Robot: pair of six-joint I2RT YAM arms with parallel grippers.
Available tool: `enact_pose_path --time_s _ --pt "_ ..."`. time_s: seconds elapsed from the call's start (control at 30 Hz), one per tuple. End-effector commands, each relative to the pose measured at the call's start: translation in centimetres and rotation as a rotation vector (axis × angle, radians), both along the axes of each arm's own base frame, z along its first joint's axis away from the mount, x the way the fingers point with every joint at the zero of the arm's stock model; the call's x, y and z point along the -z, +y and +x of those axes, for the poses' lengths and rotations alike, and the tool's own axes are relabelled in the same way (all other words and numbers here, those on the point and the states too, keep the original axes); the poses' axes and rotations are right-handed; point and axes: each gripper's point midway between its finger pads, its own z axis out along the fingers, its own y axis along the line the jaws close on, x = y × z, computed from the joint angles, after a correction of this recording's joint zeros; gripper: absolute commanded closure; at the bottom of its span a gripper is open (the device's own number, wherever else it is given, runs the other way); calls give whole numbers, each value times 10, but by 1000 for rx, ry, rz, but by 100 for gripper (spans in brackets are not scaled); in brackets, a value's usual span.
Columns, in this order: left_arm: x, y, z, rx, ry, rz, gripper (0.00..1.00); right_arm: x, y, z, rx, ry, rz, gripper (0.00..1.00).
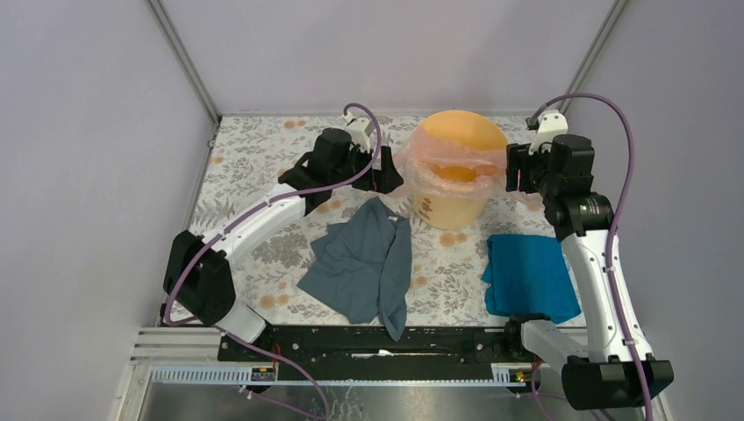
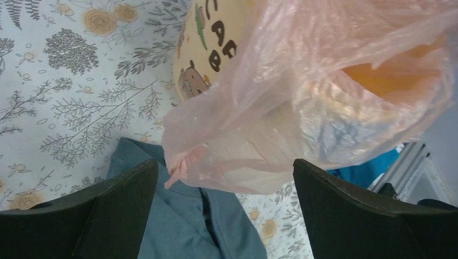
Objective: Put the trash bags into the trash bin
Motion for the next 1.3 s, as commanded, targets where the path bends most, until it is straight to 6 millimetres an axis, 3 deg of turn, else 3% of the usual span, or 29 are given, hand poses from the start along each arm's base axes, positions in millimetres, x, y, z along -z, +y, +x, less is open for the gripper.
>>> enact_pose_path --time_s 0.0,0.13,0.3,0.43,0.5,0.57,0.6,0.73,0.87,1.03,1.17,1.23,1.27 --pt "-28 -1 24 -19 -94 20 1 -9 -10 22 3 -65 -93 28" --pt "-31 -10 36 -18 -86 16 2 -5 -8 37 -4 -66 -96 32" --pt "-38 -15 52 -53 -82 3 25 -5 7 55 -56 -71 -38 50" --pt "-36 -17 60 -58 -72 12 33 -8 12 63 -61 -56 -6 62" --pt "-37 -17 62 -59 -76 14 34 -10 12 64 -57 -50 3 53" --pt "-39 -18 62 -54 -79 10 34 -13 10 62 -32 -55 9 36" --pt "-39 -20 61 -43 -78 7 32 -16 9 60 -29 -63 13 34" --pt "-45 -25 56 -10 -73 -15 29 -27 14 55 -45 -92 39 34" --pt "-49 -28 56 -3 -84 -47 37 -32 15 58 -48 -115 42 36" --pt "-55 -30 62 -13 -83 -72 53 -32 15 70 -34 -117 53 49" --pt "-63 -34 66 6 -98 -86 68 -33 15 80 -23 -129 68 71" --pt "-64 -35 69 9 -97 -84 72 -34 17 83 -30 -133 75 77" --pt "-65 -35 69 11 -99 -85 72 -33 18 84 -32 -134 78 86"
